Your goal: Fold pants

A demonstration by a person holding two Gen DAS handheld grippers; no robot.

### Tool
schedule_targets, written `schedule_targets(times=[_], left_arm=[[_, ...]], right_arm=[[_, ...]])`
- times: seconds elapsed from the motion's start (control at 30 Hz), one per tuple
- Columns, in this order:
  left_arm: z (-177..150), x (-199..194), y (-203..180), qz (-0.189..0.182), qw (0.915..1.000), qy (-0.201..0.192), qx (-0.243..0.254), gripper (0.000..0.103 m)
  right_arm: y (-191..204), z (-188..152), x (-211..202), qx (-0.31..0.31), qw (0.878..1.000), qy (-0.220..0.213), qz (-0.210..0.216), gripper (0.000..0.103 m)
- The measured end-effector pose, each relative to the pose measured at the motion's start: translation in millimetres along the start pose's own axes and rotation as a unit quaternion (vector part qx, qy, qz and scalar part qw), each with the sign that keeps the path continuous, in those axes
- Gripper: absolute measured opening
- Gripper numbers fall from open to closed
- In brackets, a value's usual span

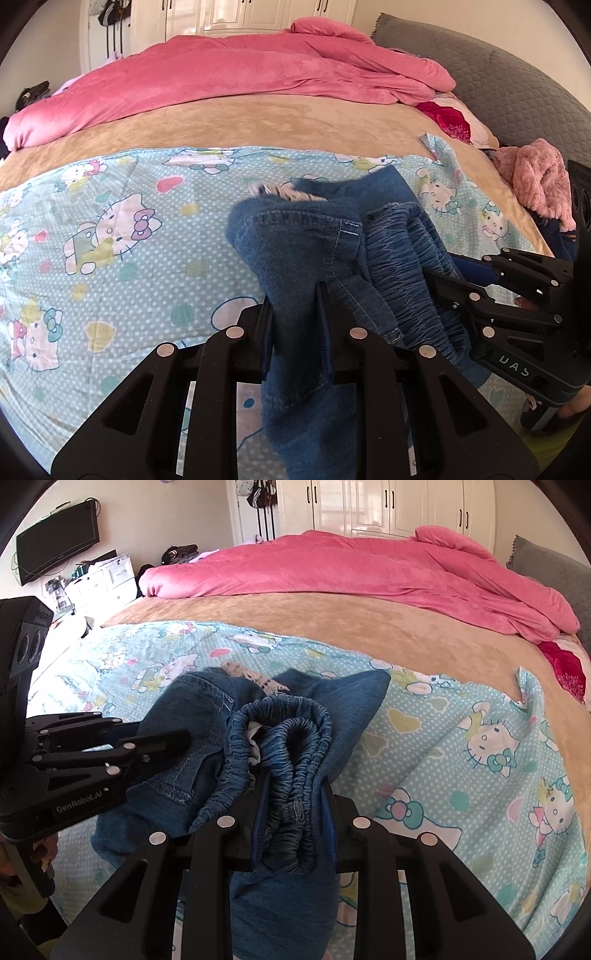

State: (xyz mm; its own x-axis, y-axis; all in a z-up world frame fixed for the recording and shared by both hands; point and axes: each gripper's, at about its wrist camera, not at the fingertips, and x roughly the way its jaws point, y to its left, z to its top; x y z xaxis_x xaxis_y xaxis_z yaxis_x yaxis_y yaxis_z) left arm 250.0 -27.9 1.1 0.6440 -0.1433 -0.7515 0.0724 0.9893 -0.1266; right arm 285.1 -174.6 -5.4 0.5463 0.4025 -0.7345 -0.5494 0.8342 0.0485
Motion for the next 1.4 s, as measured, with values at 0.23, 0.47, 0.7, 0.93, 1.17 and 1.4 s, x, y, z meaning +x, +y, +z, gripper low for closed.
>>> schedule_targets(times=[0.23,0.47,0.7,0.93,1.17,1.4], left_arm=[[-2,2,4,0.011,0.9999,0.004,-0.001,0.013],[-5,2,2,0.016,0.9998,0.011,0.0,0.022],[-8,-3,-2,0.018,0.9998,0.011,0.001,0.034],[-6,-13,-5,0.02,0.9998,0.003,0.002,0.05],[-6,-19,-5,0.023,0.9997,-0.001,0.002,0.062],[-8,-18,-5,0.027,0.9996,0.001,0.003,0.078]], right_arm=[[-11,-6,7,0.017,1.0,0.009,-0.016,0.035],[-22,-11,2,0.028,0.999,0.009,-0.043,0.053],[-30,-14,-11,0.041,0.998,-0.002,-0.049,0.066],[-33,-15,-25,0.053,0.997,-0.016,-0.053,0.079],[-35,-15,-32,0.059,0.996,-0.022,-0.056,0.085],[-36,-16,-31,0.062,0.996,-0.019,-0.061,0.086]])
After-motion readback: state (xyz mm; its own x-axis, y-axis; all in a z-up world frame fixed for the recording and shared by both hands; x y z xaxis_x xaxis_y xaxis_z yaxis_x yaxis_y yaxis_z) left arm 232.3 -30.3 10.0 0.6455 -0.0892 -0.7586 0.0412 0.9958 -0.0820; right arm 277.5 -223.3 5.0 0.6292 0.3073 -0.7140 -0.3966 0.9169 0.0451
